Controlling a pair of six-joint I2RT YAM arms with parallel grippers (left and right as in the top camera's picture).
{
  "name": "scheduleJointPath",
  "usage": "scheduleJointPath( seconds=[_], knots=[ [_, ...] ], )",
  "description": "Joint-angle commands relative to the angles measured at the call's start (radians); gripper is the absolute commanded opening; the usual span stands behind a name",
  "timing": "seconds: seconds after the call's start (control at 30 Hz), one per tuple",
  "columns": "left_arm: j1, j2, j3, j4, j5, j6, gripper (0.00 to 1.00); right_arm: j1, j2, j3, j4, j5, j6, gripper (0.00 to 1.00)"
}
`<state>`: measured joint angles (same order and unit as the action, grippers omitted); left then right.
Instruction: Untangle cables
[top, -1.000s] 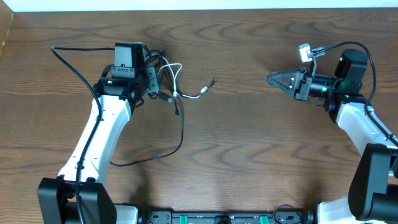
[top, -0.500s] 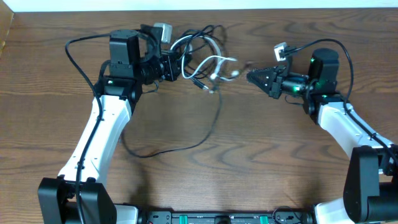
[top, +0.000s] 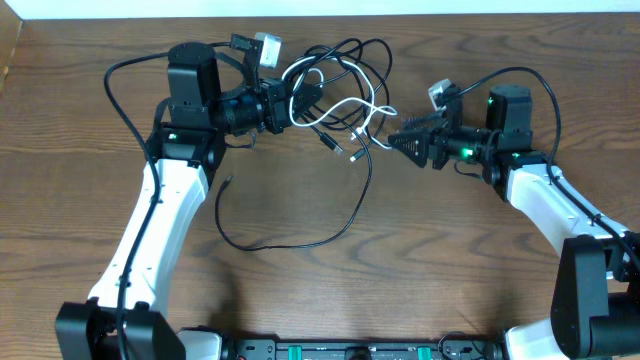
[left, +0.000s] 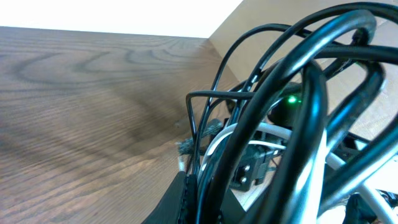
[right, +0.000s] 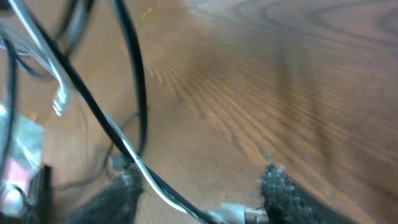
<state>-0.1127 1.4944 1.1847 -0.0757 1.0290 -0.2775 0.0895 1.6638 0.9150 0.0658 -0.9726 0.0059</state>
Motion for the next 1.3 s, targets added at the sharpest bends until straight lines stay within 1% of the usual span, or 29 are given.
scheduleJointPath(
  seconds=[0.0, 0.13, 0.23, 0.37, 0.47, 0.53, 0.6, 0.7, 0.73, 0.77, 0.8, 0.83, 0.9, 0.93, 1.0, 1.07, 1.17, 1.2, 1.23, 1.27],
  knots=[
    [0.002, -0.052, 0.011, 0.015, 0.037, -0.013, 0.08, 0.004, -0.01, 0.006, -0.047, -0.006, -0.156, 0.71],
    [0.002, -0.078, 0.011, 0.032, 0.037, -0.013, 0.08, 0.004, -0.01, 0.006, -0.097, -0.006, -0.223, 0.73],
    [0.002, -0.091, 0.011, 0.048, 0.037, -0.014, 0.08, 0.005, -0.01, 0.006, -0.108, -0.006, -0.233, 0.68],
    [0.002, -0.104, 0.011, 0.056, 0.037, -0.017, 0.08, 0.021, -0.01, 0.006, -0.108, -0.006, -0.253, 0.48],
    [0.002, -0.109, 0.011, 0.057, 0.037, -0.017, 0.07, 0.041, -0.01, 0.006, -0.108, -0.007, -0.282, 0.24],
    [0.002, -0.109, 0.011, 0.059, 0.037, -0.017, 0.08, 0.051, -0.01, 0.006, -0.108, -0.006, -0.294, 0.11],
    [0.002, -0.109, 0.011, 0.059, 0.037, -0.017, 0.08, 0.062, -0.01, 0.006, -0.108, -0.006, -0.306, 0.05],
    [0.002, -0.109, 0.011, 0.063, 0.037, -0.041, 0.08, 0.078, -0.01, 0.006, -0.111, -0.006, -0.335, 0.01],
    [0.002, -0.109, 0.011, 0.063, 0.037, -0.043, 0.08, 0.082, -0.01, 0.006, -0.114, -0.006, -0.345, 0.01],
    [0.002, -0.109, 0.011, 0.064, 0.037, -0.043, 0.08, 0.087, -0.01, 0.006, -0.121, -0.006, -0.36, 0.04],
    [0.002, -0.109, 0.011, 0.066, 0.037, -0.043, 0.08, 0.089, -0.01, 0.006, -0.123, -0.005, -0.371, 0.18],
    [0.002, -0.109, 0.011, 0.066, 0.037, -0.043, 0.08, 0.089, -0.01, 0.006, -0.122, -0.004, -0.371, 0.29],
    [0.002, -0.11, 0.011, 0.066, 0.037, -0.044, 0.08, 0.089, -0.01, 0.006, -0.122, -0.002, -0.371, 0.61],
    [0.002, -0.11, 0.011, 0.067, 0.037, -0.053, 0.08, 0.089, -0.01, 0.006, -0.121, -0.002, -0.371, 0.72],
    [0.002, -0.11, 0.011, 0.077, 0.037, -0.081, 0.08, 0.089, -0.01, 0.006, -0.122, -0.002, -0.371, 0.79],
    [0.002, -0.11, 0.011, 0.089, 0.037, -0.098, 0.08, 0.089, -0.01, 0.006, -0.122, -0.003, -0.371, 0.78],
    [0.002, -0.11, 0.011, 0.108, 0.037, -0.117, 0.08, 0.095, -0.01, 0.006, -0.123, -0.01, -0.392, 0.68],
    [0.002, -0.11, 0.011, 0.111, 0.037, -0.126, 0.08, 0.101, -0.01, 0.006, -0.123, -0.01, -0.403, 0.61],
    [0.002, -0.11, 0.011, 0.114, 0.037, -0.129, 0.08, 0.108, -0.01, 0.006, -0.123, -0.01, -0.417, 0.51],
    [0.002, -0.11, 0.011, 0.116, 0.037, -0.128, 0.07, 0.115, -0.01, 0.006, -0.123, -0.01, -0.431, 0.39]
  ],
)
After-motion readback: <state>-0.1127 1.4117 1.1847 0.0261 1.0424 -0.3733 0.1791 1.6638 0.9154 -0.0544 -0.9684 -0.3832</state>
